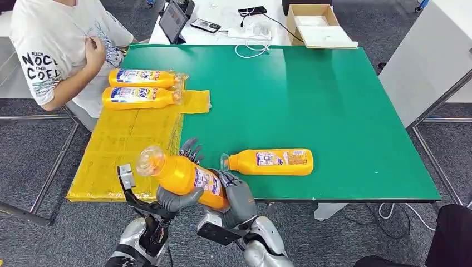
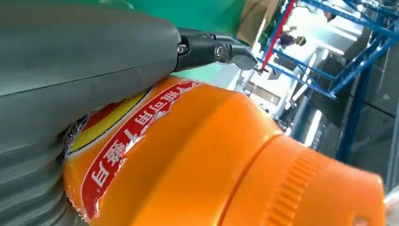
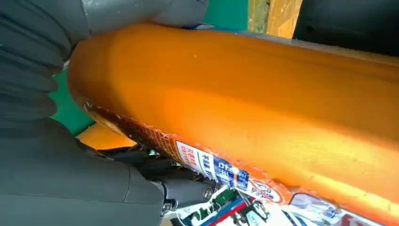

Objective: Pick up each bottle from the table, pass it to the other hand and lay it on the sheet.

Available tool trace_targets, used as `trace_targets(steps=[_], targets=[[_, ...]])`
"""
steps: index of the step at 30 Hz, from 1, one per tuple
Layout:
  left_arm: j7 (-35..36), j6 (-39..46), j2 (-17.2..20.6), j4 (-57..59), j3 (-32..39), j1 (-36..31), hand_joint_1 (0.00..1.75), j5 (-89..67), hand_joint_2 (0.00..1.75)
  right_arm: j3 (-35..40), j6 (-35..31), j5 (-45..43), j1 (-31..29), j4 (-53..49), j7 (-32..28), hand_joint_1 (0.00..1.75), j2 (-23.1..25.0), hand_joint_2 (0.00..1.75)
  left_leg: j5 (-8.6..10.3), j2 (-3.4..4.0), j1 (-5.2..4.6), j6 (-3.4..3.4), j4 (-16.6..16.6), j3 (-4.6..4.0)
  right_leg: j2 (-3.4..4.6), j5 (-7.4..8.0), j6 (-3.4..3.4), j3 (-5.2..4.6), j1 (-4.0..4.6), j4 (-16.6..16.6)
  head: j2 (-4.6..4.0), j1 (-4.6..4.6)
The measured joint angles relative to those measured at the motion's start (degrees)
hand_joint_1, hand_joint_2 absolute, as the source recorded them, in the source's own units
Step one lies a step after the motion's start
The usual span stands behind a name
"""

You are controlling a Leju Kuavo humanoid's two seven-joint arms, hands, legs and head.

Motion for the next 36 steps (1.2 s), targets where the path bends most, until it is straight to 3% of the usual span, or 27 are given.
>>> trace_targets(steps=[19,20,21,22,23,29,36], targets=[[0.2,3.9,-0.5,-0.9,0.0,0.6,1.75,-1.3,1.75,0.2,-0.5,0.2,0.4,0.2,1.4,1.75,0.0,1.75,0.0,0.06,0.0,0.0,0.0,-0.01,0.04,0.0,0.0,-0.02,0.0,0.0,0.0,0.0],[0.2,4.3,-0.5,-1.0,0.0,0.6,1.75,-1.8,1.75,0.2,-0.7,0.3,0.4,0.2,1.5,1.55,0.0,1.75,0.0,0.06,0.0,0.0,0.0,-0.01,0.04,0.0,0.0,-0.03,0.0,0.0,0.0,0.0],[0.2,4.8,-0.6,-1.3,0.0,0.7,1.75,-2.3,1.75,0.2,-0.8,0.3,0.3,0.3,1.6,0.3,0.0,1.75,0.0,0.06,0.0,0.0,0.0,-0.01,0.03,0.0,0.0,-0.03,0.0,0.0,0.0,0.0],[0.1,5.3,-0.7,-1.4,0.0,0.6,1.75,-2.8,1.75,0.2,-1.0,0.3,0.3,0.3,1.8,0.0,0.0,1.75,0.0,0.06,0.0,0.0,0.0,-0.01,0.04,0.01,0.0,-0.02,0.0,0.0,0.0,0.0],[0.0,5.8,-0.8,-1.6,0.0,0.6,1.75,-3.4,1.75,0.2,-1.0,0.3,0.3,0.3,1.8,0.0,0.0,0.0,0.0,0.06,-0.01,0.0,0.0,-0.01,0.04,0.01,0.0,-0.02,0.0,0.0,0.0,0.0],[-0.7,11.2,-1.7,-2.4,0.0,0.3,1.75,-7.0,1.75,0.2,0.3,-2.2,1.2,0.1,1.7,0.0,0.2,0.0,0.0,0.06,0.0,0.0,0.0,-0.02,0.03,0.01,0.0,-0.01,0.0,0.0,0.0,0.0],[-6.1,29.2,-2.8,-4.5,3.3,-5.4,1.75,-13.6,1.75,-0.8,9.1,-14.5,3.8,-10.5,-1.3,0.0,0.2,0.0,0.03,0.03,0.01,-0.01,0.0,-0.05,0.02,0.05,-0.01,-0.01,0.04,0.0,0.0,-0.02]])
